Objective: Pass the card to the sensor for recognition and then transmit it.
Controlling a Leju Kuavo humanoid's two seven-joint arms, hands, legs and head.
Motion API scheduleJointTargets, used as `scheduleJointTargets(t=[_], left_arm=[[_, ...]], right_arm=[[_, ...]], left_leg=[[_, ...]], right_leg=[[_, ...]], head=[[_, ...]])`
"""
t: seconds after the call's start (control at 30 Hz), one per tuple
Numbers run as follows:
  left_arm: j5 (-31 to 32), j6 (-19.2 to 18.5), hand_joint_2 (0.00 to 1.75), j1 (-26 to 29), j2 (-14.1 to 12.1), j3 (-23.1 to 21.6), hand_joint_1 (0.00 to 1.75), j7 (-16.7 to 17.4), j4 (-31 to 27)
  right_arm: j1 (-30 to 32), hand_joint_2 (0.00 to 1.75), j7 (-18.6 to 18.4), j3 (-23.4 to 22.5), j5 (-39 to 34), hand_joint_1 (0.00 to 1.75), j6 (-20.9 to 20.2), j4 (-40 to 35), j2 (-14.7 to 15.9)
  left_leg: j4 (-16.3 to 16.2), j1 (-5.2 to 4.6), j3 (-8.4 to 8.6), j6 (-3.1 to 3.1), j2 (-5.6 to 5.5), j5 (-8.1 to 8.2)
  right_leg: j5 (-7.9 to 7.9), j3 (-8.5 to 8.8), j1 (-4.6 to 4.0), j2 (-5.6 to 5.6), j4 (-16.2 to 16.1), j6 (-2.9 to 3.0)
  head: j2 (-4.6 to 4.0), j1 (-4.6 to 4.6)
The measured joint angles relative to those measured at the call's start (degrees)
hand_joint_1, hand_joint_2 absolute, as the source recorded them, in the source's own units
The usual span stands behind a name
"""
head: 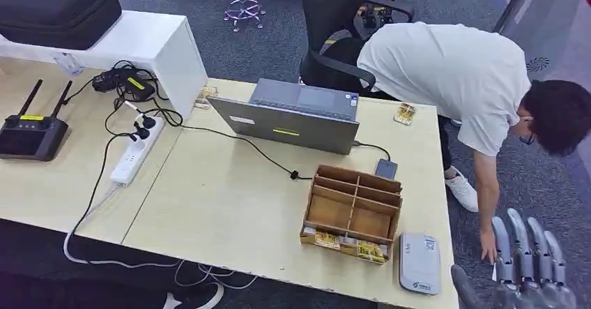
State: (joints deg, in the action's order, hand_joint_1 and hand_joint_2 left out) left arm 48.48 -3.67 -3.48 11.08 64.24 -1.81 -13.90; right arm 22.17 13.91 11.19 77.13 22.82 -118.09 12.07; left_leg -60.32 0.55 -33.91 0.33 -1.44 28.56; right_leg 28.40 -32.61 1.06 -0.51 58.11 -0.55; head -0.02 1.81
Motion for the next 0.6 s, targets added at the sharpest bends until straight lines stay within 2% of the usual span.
scheduleJointTargets(t=[0.23,0.6], left_arm=[[0.59,0.09,1.75,-0.1,0.13,0.39,0.0,-0.02,0.0],[1.6,0.0,1.75,-0.52,0.11,0.72,0.0,-0.18,0.0]], right_arm=[[0.73,1.75,-3.46,4.36,-2.3,0.0,-2.06,1.05,0.13],[-1.54,1.75,-5.12,13.46,-6.51,0.0,-3.32,7.06,2.3]], left_leg=[[0.0,0.0,0.0,0.0,0.01,0.0],[0.0,0.0,-0.01,0.0,0.01,0.0]], right_leg=[[0.01,0.01,0.0,0.0,0.0,-0.02],[0.02,0.01,0.0,-0.01,0.0,-0.03]], head=[[0.0,0.0],[0.0,0.0]])
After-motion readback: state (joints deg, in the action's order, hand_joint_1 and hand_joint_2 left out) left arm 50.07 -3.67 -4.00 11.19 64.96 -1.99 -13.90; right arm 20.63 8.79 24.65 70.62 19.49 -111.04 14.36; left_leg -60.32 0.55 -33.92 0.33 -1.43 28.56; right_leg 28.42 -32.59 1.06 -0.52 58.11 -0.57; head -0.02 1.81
